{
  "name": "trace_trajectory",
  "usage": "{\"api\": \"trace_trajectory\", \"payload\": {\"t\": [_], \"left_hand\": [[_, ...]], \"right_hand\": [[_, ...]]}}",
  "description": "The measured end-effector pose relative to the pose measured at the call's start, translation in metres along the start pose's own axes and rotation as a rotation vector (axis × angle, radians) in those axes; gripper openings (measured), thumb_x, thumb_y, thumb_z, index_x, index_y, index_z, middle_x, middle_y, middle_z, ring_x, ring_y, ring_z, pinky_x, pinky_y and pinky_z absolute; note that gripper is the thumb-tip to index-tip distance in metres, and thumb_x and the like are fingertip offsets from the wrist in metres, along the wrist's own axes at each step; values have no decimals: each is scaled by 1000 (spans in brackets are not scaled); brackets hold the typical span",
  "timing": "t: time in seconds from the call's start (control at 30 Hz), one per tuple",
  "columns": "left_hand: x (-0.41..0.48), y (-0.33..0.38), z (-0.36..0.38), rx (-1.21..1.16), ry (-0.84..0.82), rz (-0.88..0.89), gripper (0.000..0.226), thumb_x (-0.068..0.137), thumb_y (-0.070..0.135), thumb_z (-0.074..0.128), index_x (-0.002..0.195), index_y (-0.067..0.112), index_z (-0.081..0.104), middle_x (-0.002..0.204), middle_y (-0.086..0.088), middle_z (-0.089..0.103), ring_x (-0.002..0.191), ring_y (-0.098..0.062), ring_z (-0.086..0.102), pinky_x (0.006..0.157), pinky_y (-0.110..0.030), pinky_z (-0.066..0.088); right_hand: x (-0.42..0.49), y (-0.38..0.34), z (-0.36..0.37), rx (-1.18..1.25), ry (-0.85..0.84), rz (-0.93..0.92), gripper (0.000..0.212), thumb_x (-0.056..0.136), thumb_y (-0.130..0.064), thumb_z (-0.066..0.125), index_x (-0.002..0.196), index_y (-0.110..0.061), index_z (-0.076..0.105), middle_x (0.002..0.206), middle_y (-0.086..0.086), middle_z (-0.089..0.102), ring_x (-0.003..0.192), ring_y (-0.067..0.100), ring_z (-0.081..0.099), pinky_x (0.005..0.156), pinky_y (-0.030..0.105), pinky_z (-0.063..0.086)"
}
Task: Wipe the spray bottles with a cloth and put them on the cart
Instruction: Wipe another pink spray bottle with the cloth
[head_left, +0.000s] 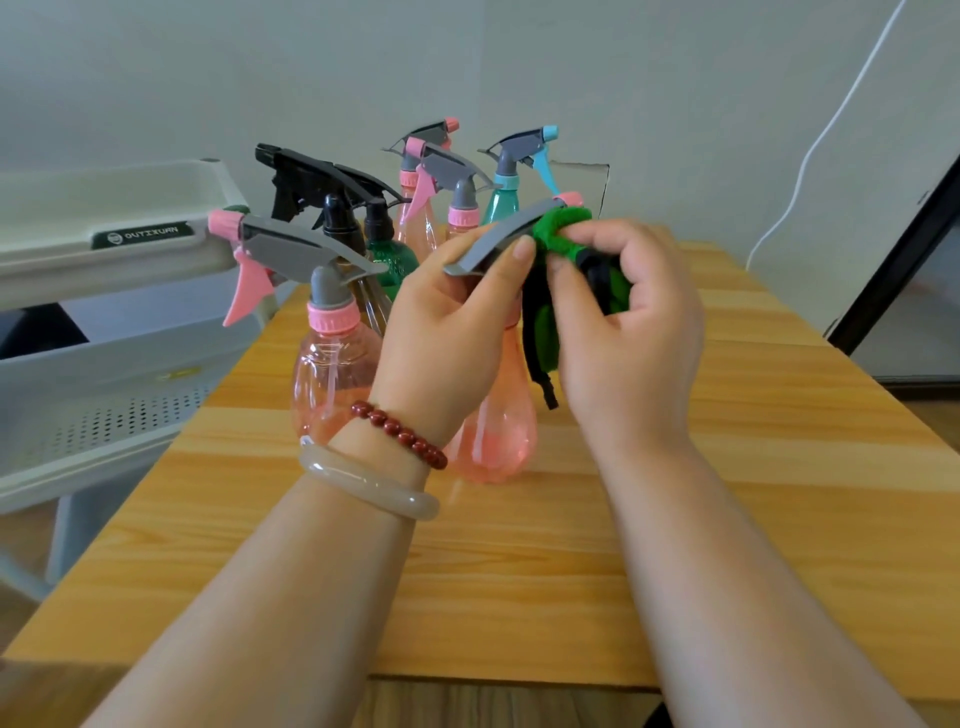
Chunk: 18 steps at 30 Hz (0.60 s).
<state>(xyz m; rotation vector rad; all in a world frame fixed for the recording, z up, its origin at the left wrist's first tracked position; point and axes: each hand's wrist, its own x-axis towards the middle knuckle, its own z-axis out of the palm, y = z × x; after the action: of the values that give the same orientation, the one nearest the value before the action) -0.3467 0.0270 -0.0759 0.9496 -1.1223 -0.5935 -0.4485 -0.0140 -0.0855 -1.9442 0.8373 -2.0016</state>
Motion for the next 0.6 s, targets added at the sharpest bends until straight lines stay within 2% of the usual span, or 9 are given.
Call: {"api": "trace_trajectory", "payload": {"t": [0.07, 0.17, 0.27, 0.33, 0.4, 0.5, 0.6], "left_hand": [[0, 1, -3, -1, 0, -15, 15, 99, 20, 59, 105, 29, 69, 102, 6, 75, 100, -9, 70, 84, -26, 57], [0, 2, -5, 9, 17, -11, 14, 100, 22, 59, 104, 32, 67, 106, 3, 75, 104, -11, 70, 86, -27, 56], [-1, 0, -4, 42, 27, 12, 15, 100, 21, 58, 104, 33, 66, 105, -1, 73, 98, -15, 70, 85, -31, 58], [-1, 2, -6, 54, -1, 17, 16, 101, 21, 56, 106, 32, 66, 101, 3, 72, 93, -7, 68, 85, -26, 57], [1, 5, -9, 72, -36, 14, 17, 102, 23, 54, 107, 35, 65, 98, 13, 72, 92, -1, 67, 84, -22, 54], [1, 8, -12, 59, -29, -4, 17, 102, 26, 53, 104, 39, 62, 82, 25, 69, 81, 8, 65, 77, -17, 52], [-1, 8, -9, 64, -45, 38, 19, 102, 22, 53, 106, 38, 62, 96, 15, 70, 87, -1, 66, 79, -19, 54]], "right_hand": [[-5, 6, 2, 12, -35, 110, 19, 84, -7, 64, 91, -24, 64, 90, -13, 62, 90, 0, 59, 81, 12, 43], [-7, 12, 0, 30, -58, 242, 23, 83, -8, 64, 86, -31, 63, 90, -13, 66, 89, -2, 61, 79, 11, 44], [0, 2, -1, 61, -9, 134, 19, 85, -10, 66, 91, -29, 63, 92, -10, 67, 91, 3, 62, 81, 14, 45], [-1, -1, 2, 45, -19, 57, 21, 85, -8, 66, 92, -28, 61, 90, -15, 63, 90, -1, 59, 81, 12, 44], [-8, 6, 6, 28, -53, 122, 23, 83, -8, 65, 88, -30, 62, 89, -17, 63, 89, -2, 59, 81, 13, 45], [-10, 16, 4, 24, -101, 299, 31, 82, -7, 66, 81, -38, 61, 87, -19, 65, 88, -1, 61, 80, 14, 46], [-1, 4, -1, 18, -29, 145, 24, 82, -9, 65, 86, -32, 62, 88, -17, 64, 87, 0, 60, 79, 10, 42]]}}
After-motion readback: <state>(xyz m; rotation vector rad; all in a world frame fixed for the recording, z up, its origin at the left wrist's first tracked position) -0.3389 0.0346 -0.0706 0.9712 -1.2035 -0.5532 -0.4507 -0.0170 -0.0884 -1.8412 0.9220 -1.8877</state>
